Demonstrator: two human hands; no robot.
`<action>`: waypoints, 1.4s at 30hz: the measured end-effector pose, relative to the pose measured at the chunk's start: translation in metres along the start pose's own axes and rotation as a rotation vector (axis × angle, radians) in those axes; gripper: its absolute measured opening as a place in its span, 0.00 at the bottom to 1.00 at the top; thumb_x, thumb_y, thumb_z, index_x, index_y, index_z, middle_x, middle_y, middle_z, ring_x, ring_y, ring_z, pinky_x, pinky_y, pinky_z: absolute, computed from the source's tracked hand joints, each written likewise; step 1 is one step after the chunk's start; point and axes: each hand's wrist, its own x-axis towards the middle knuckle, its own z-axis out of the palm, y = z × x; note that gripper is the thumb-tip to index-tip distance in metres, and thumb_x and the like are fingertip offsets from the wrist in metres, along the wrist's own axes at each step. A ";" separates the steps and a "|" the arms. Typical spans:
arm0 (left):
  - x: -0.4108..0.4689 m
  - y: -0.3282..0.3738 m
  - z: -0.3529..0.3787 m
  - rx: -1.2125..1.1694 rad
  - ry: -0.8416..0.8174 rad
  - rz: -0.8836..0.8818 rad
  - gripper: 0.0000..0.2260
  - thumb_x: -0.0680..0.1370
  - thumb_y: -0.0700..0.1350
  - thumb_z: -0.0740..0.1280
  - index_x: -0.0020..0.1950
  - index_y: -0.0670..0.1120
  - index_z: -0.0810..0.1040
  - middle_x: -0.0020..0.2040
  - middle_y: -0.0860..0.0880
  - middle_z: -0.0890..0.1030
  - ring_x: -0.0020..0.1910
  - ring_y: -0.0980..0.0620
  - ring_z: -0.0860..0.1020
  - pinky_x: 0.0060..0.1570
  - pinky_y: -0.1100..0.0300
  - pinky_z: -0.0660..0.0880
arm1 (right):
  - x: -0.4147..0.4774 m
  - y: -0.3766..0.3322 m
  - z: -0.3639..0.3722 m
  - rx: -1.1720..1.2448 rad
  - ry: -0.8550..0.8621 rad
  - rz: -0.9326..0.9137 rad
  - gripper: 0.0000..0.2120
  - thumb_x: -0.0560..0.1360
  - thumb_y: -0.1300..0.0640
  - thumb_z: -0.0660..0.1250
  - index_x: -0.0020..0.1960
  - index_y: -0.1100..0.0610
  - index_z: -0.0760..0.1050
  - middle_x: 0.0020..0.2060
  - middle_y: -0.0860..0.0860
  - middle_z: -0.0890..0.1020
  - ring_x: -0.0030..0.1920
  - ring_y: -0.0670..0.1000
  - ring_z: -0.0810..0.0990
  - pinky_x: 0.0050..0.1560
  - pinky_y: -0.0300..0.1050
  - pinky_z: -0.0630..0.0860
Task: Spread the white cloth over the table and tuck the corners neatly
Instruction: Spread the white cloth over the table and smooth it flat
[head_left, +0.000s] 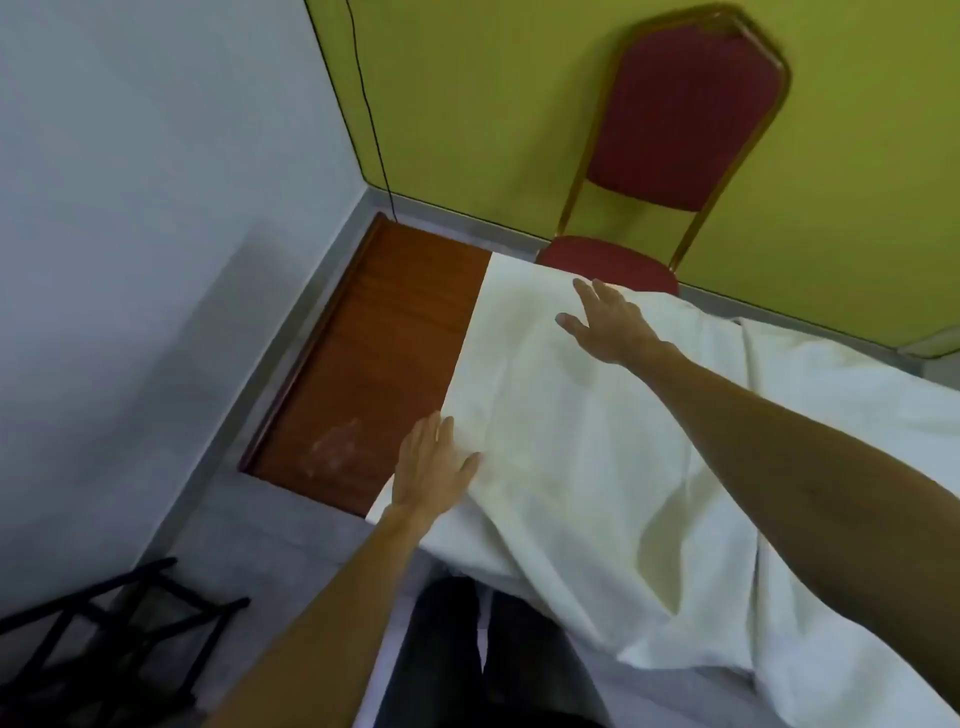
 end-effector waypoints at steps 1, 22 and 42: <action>0.000 0.002 0.006 0.019 0.038 -0.011 0.32 0.77 0.64 0.60 0.72 0.43 0.65 0.73 0.42 0.68 0.71 0.42 0.66 0.69 0.47 0.67 | 0.006 -0.001 0.006 -0.020 -0.002 -0.011 0.34 0.82 0.39 0.55 0.80 0.56 0.52 0.79 0.61 0.57 0.78 0.62 0.57 0.73 0.62 0.60; -0.004 0.018 0.059 0.096 0.488 -0.168 0.15 0.80 0.52 0.65 0.62 0.44 0.78 0.44 0.47 0.79 0.43 0.47 0.72 0.43 0.51 0.65 | 0.047 0.015 0.120 -0.131 0.519 -0.102 0.19 0.83 0.45 0.58 0.66 0.55 0.75 0.59 0.55 0.79 0.59 0.62 0.74 0.60 0.56 0.65; -0.020 -0.026 -0.018 0.036 0.462 0.123 0.11 0.80 0.45 0.59 0.53 0.43 0.79 0.40 0.48 0.75 0.22 0.54 0.69 0.16 0.64 0.68 | 0.043 -0.030 0.014 -0.114 0.523 -0.222 0.15 0.84 0.54 0.58 0.65 0.62 0.74 0.45 0.61 0.73 0.40 0.64 0.77 0.31 0.50 0.71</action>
